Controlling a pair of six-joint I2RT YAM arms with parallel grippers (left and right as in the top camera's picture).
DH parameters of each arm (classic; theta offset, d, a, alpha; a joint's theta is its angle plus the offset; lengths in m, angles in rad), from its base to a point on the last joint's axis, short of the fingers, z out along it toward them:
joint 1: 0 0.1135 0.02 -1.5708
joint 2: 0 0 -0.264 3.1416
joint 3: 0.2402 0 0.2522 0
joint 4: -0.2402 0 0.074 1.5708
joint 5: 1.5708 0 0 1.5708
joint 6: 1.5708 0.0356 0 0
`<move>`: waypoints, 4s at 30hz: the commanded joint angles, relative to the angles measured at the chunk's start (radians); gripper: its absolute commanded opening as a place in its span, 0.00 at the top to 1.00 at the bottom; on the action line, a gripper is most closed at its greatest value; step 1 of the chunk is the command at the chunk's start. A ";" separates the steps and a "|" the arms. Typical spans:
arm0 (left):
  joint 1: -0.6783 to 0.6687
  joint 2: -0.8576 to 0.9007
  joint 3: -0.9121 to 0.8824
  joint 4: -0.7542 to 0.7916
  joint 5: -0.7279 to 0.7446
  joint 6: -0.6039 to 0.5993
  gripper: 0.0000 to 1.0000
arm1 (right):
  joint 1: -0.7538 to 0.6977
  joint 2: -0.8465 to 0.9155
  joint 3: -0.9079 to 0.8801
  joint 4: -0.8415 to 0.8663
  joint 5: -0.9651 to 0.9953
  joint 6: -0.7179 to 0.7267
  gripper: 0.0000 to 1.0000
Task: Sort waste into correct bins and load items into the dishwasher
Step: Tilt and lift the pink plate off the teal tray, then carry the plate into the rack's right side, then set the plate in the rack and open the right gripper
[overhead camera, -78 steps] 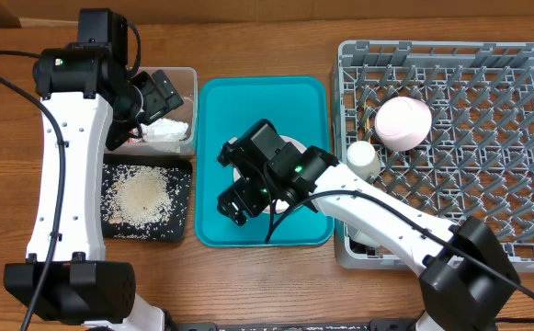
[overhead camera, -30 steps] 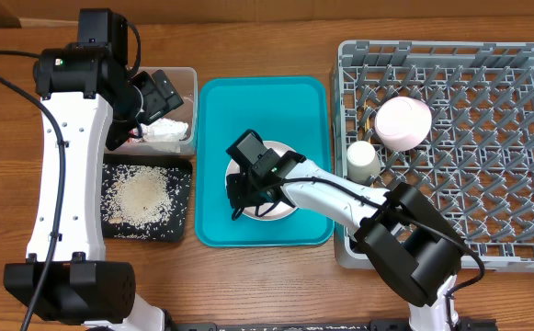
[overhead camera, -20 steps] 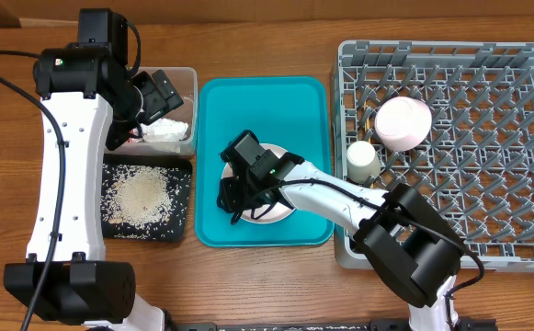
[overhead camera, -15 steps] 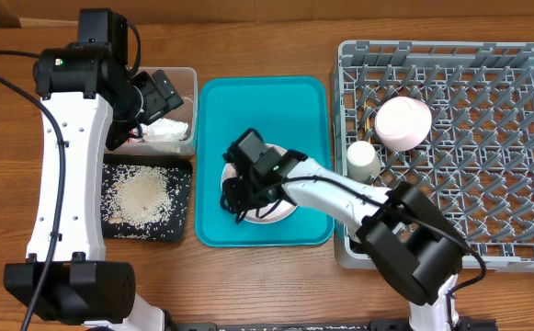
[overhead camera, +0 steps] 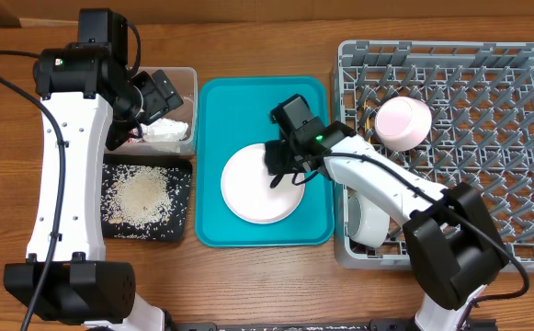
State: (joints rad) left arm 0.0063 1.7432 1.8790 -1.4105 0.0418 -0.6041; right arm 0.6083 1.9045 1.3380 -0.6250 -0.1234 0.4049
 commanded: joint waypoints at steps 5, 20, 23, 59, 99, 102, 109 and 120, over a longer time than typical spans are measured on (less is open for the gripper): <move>-0.007 -0.007 0.014 0.001 0.000 -0.002 0.00 | -0.001 0.025 0.004 -0.046 0.261 -0.046 0.54; -0.007 -0.007 0.014 0.001 0.000 -0.002 0.00 | 0.014 0.095 0.003 -0.126 0.181 -0.039 0.67; -0.007 -0.007 0.014 0.001 0.000 -0.002 0.00 | 0.025 0.102 0.003 -0.136 0.181 -0.039 0.81; -0.006 -0.007 0.014 0.001 0.000 -0.002 0.00 | -0.552 -0.337 0.311 -0.793 1.011 0.057 0.96; -0.007 -0.007 0.014 0.001 0.000 -0.002 0.00 | -0.484 -0.337 0.156 -0.672 0.840 -0.134 0.68; -0.006 -0.007 0.014 0.001 0.000 -0.002 0.00 | -0.484 -0.337 0.156 -0.640 0.797 -0.146 0.52; -0.007 -0.007 0.014 0.001 0.000 -0.002 0.00 | -0.553 -0.338 0.176 -0.625 0.565 -0.095 0.31; -0.007 -0.007 0.014 0.001 0.000 -0.002 0.00 | -1.048 -0.338 0.195 -0.631 -0.023 -0.098 0.40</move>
State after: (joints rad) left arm 0.0063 1.7432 1.8790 -1.4105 0.0418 -0.6041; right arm -0.3214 1.5803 1.5036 -1.2411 0.0513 0.3058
